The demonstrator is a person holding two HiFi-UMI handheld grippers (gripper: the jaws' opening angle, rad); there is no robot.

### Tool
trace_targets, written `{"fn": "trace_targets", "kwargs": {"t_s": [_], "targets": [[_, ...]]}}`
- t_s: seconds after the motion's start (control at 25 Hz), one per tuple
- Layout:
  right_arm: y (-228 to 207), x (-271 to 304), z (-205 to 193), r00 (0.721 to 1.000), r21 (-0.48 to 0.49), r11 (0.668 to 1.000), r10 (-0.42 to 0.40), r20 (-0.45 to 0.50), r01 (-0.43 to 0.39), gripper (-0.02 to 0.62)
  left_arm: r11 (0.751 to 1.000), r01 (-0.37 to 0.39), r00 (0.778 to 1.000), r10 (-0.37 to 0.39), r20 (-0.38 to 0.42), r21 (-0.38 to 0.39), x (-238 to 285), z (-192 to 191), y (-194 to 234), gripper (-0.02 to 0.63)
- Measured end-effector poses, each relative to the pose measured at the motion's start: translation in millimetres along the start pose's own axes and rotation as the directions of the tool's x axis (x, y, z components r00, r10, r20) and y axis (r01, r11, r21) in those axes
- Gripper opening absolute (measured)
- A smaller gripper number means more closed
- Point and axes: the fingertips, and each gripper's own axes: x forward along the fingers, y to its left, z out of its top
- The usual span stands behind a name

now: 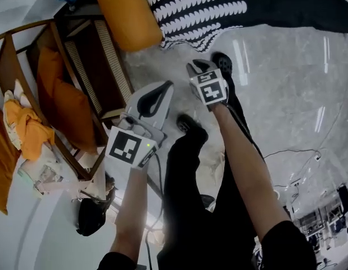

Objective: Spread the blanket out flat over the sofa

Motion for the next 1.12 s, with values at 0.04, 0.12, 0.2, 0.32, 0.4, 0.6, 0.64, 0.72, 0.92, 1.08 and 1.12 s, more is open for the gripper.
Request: {"fn": "trace_targets", "kwargs": {"t_s": [0.04, 0.12, 0.2, 0.32, 0.4, 0.6, 0.64, 0.72, 0.92, 1.08, 1.12], "targets": [[1.4, -17.1, 11.1, 1.000, -0.003, 1.000, -0.004, 0.012, 0.004, 0.083, 1.000, 0.000, 1.000, 0.000, -0.001, -0.002, -2.7, 9.6, -5.0, 0.009], [5.6, -51.6, 32.6, 0.999, -0.009, 1.000, -0.004, 0.036, 0.005, 0.083, 1.000, -0.003, 1.000, 0.003, 0.001, -0.009, -7.4, 31.7, -14.5, 0.009], [7.4, -86.9, 53.8, 0.998, -0.015, 1.000, -0.005, 0.062, 0.006, 0.081, 1.000, -0.008, 1.000, 0.008, 0.005, -0.011, -9.1, 57.1, -23.8, 0.009], [7.9, -140.0, 86.7, 0.994, 0.002, 1.000, -0.008, 0.109, 0.008, 0.071, 1.000, -0.009, 1.000, 0.009, 0.020, -0.001, -8.7, 98.2, -36.5, 0.009], [11.1, -174.0, 104.0, 0.991, 0.003, 1.000, -0.012, 0.132, 0.011, 0.069, 1.000, -0.008, 1.000, 0.008, 0.026, -0.004, -10.2, 120.8, -46.5, 0.009], [7.4, -244.3, 159.8, 0.978, -0.020, 1.000, -0.014, 0.206, 0.019, 0.069, 1.000, 0.004, 0.999, -0.004, 0.037, 0.016, -6.7, 178.8, -70.7, 0.009], [6.7, -258.3, 173.3, 0.975, -0.026, 0.999, -0.011, 0.222, 0.018, 0.069, 1.000, 0.005, 0.999, -0.005, 0.043, 0.018, -5.4, 191.5, -75.3, 0.009], [7.5, -288.4, 198.7, 0.968, -0.031, 0.999, -0.004, 0.252, 0.013, 0.069, 1.000, 0.003, 0.999, -0.004, 0.054, 0.007, -5.2, 215.3, -85.4, 0.009], [14.3, -357.4, 256.2, 0.942, -0.058, 0.998, 0.027, 0.333, -0.008, 0.061, 1.000, -0.013, 0.996, 0.014, 0.083, -0.008, -8.0, 269.1, -104.6, 0.009], [22.8, -412.8, 295.4, 0.919, -0.112, 0.993, 0.072, 0.388, -0.030, 0.055, 0.999, -0.053, 0.992, 0.052, 0.112, 0.006, -16.6, 315.5, -120.6, 0.009], [23.5, -426.8, 304.9, 0.913, -0.130, 0.991, 0.082, 0.400, -0.032, 0.049, 0.998, -0.062, 0.991, 0.060, 0.124, 0.011, -17.9, 326.7, -125.2, 0.009]]}}
